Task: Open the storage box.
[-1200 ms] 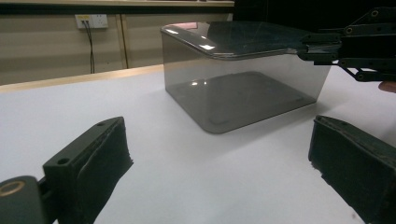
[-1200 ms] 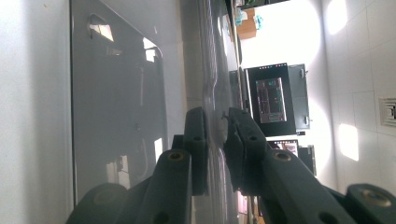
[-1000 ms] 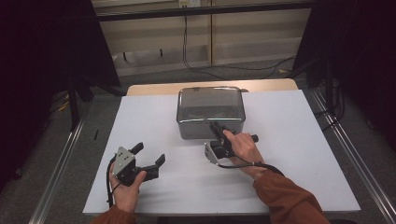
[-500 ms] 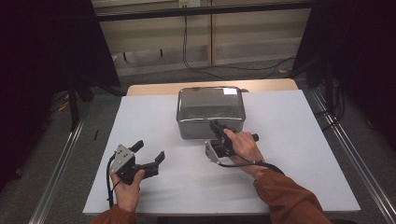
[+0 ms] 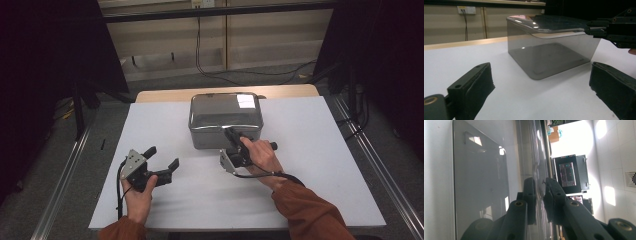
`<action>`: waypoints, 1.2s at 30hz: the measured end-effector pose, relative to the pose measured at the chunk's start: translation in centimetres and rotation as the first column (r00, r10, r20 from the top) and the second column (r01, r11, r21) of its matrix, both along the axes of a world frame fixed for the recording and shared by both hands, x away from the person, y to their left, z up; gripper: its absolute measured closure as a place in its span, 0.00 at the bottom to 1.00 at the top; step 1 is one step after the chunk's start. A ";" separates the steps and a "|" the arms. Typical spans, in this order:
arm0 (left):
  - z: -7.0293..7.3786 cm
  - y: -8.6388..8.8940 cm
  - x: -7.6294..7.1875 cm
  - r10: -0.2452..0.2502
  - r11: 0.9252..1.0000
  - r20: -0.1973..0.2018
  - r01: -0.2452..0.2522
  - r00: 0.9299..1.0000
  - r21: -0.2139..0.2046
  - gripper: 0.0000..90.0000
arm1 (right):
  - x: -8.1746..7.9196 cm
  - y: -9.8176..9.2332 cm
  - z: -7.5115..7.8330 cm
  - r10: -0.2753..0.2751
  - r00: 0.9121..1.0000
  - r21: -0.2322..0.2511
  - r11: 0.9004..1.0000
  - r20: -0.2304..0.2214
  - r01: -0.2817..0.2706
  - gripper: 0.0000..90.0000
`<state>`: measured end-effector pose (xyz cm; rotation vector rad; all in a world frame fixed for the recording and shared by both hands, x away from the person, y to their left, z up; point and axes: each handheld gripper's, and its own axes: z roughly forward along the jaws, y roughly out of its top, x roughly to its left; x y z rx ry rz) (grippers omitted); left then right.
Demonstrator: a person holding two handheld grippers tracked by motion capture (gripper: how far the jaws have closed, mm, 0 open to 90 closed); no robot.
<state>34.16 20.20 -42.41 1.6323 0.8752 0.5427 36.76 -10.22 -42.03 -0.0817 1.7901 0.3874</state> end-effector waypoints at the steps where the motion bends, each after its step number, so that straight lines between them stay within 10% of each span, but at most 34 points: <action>1: 0.0 0.0 0.0 0.000 1.000 0.000 0.000 1.000 0.000 0.05 | 0.0 0.0 0.0 0.000 1.000 0.000 1.000 0.000 0.000 0.89; 36: 0.8 -5.4 7.8 -0.063 0.995 0.106 0.054 0.992 0.087 0.10 | 0.3 -0.2 1.3 0.014 1.000 0.017 1.000 0.021 -0.014 0.90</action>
